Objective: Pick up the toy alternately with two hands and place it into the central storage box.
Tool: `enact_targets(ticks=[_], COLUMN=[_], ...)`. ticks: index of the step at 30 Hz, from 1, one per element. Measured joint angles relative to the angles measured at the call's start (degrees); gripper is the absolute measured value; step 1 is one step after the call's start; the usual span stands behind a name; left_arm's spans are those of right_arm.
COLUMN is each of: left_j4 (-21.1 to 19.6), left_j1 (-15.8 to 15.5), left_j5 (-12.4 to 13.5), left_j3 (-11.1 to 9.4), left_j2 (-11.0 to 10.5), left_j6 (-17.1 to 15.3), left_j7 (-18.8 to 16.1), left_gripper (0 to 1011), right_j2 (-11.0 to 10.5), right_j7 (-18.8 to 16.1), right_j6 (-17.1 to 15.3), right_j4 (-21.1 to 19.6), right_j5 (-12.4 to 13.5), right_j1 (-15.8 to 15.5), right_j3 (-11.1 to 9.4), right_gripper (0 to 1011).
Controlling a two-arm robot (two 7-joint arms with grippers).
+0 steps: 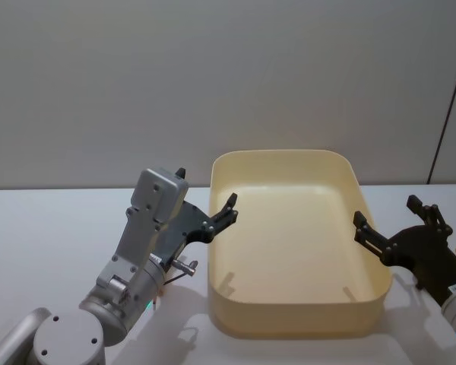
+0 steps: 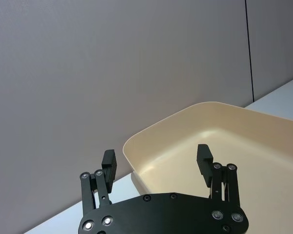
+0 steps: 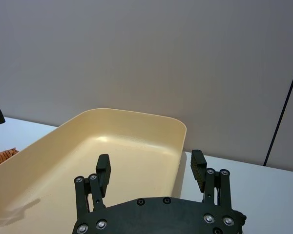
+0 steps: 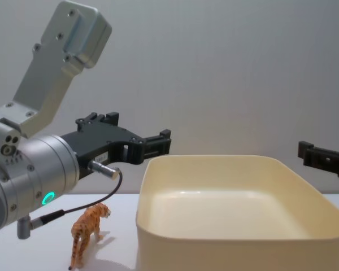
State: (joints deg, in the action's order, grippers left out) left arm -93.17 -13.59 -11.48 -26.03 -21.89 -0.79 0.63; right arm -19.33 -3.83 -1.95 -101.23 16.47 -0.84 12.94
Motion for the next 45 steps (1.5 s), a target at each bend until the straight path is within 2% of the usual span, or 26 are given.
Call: enact_targets(ticks=[45], left_j4=[0.00], left_j1=[0.00], left_j5=[0.00], left_j3=[0.00], left_j2=[0.00], left_j6=[0.00], left_j7=[0.00], left_gripper=[1002], right_j2=[0.00], right_j7=[0.00], right_j6=[0.00], right_j4=[0.00], right_j5=[0.00], right_j1=[0.00], right_j3=[0.00], right_gripper=[1001])
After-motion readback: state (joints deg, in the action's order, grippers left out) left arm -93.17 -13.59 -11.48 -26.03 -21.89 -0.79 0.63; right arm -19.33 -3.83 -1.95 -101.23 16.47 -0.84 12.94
